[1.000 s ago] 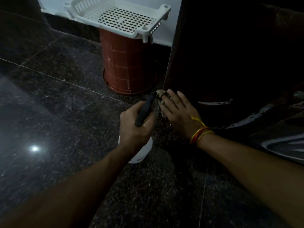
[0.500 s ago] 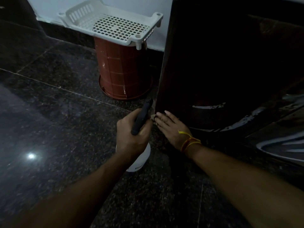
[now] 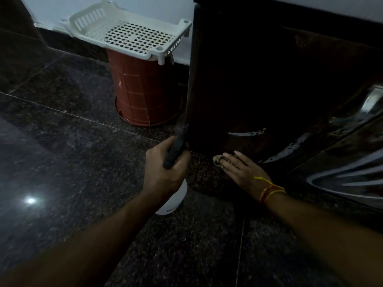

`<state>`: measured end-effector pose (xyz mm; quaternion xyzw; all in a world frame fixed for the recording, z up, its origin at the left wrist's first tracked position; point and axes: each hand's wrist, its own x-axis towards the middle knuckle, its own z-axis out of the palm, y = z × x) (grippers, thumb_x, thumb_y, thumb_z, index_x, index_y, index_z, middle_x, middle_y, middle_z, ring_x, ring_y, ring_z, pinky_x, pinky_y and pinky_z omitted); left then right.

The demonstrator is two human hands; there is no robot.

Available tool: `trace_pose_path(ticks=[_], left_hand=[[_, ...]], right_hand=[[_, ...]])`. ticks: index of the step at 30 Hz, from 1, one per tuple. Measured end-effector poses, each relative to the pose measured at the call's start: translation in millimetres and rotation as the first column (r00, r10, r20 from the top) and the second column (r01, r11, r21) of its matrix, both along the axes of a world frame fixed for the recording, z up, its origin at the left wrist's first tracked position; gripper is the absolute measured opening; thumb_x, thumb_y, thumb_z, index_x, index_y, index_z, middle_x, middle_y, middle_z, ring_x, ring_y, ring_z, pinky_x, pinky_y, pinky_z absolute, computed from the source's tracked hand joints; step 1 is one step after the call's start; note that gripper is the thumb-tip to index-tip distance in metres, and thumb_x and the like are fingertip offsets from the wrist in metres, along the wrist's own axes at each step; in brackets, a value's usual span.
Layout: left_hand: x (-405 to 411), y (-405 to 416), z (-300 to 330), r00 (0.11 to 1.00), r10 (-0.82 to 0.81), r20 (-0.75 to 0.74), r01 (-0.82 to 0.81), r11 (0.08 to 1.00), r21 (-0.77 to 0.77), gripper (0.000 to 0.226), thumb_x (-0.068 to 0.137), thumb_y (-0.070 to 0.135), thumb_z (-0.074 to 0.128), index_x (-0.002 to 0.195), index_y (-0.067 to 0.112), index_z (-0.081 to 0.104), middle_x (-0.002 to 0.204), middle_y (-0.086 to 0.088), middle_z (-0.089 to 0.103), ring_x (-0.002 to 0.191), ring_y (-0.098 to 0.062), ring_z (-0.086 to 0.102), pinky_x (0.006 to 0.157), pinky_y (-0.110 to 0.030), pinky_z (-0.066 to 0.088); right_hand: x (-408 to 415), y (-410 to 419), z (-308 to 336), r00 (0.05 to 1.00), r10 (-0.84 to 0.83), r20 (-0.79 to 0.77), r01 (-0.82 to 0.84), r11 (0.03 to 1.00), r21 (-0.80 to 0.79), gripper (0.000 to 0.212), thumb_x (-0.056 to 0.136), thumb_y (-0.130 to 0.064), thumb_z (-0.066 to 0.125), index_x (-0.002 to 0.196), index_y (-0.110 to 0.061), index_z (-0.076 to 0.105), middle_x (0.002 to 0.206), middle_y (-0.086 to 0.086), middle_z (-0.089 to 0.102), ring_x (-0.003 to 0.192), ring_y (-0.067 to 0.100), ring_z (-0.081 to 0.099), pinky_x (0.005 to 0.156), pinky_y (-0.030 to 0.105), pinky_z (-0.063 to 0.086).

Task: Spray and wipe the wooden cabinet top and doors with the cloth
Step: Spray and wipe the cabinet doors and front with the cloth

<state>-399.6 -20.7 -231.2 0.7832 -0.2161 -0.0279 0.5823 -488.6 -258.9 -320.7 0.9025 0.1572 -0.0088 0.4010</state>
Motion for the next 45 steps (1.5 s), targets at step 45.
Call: trace_pose_path(ticks=[45], left_hand=[[-10.4, -21.8, 35.3, 0.999, -0.032, -0.006, 0.031, 0.995, -0.098, 0.029, 0.082, 0.025, 0.053, 0.079, -0.003, 0.060, 0.060, -0.026, 0.052, 0.052, -0.046, 0.049, 0.048, -0.055, 0.043]], right_hand=[[4.5, 13.1, 99.5, 0.959, -0.096, 0.266, 0.072, 0.993, 0.098, 0.054, 0.084, -0.028, 0.052, 0.138, -0.024, 0.046, 0.145, -0.001, 0.047, 0.137, 0.026, 0.038, 0.113, 0.046, 0.026]])
